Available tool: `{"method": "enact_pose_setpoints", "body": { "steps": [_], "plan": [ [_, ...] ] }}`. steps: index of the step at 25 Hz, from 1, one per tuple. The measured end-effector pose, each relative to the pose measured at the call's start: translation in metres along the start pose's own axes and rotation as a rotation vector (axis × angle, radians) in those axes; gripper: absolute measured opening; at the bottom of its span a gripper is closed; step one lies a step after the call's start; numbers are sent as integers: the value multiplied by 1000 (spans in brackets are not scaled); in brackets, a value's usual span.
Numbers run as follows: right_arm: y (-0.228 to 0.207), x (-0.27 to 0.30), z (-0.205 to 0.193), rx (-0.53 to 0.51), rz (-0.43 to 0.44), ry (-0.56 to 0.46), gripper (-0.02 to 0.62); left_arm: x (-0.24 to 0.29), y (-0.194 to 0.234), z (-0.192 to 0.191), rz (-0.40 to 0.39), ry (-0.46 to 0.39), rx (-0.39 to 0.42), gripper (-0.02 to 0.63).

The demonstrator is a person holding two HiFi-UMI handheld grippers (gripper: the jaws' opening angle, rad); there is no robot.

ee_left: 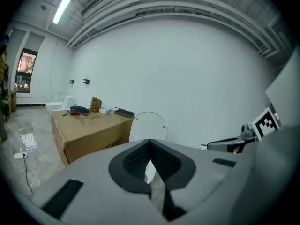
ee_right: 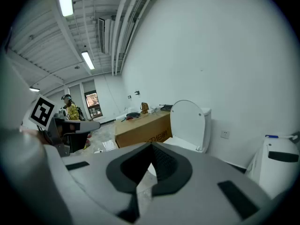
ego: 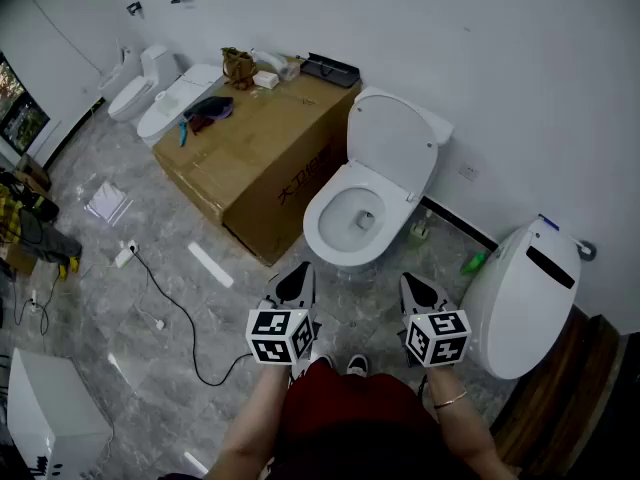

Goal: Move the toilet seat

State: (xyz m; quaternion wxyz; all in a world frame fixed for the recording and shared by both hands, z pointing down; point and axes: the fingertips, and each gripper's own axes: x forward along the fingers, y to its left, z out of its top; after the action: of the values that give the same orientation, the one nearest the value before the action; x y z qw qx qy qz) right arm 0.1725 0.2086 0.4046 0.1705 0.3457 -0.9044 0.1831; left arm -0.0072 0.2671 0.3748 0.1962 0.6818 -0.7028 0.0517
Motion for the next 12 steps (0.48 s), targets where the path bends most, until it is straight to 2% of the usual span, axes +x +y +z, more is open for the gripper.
{"method": "enact_pose_setpoints", "body": {
  "steps": [12],
  "plan": [
    [-18,-7,-6,23,-2,-18,15,4,-14,-1,2,-4,13,28]
  ]
}}
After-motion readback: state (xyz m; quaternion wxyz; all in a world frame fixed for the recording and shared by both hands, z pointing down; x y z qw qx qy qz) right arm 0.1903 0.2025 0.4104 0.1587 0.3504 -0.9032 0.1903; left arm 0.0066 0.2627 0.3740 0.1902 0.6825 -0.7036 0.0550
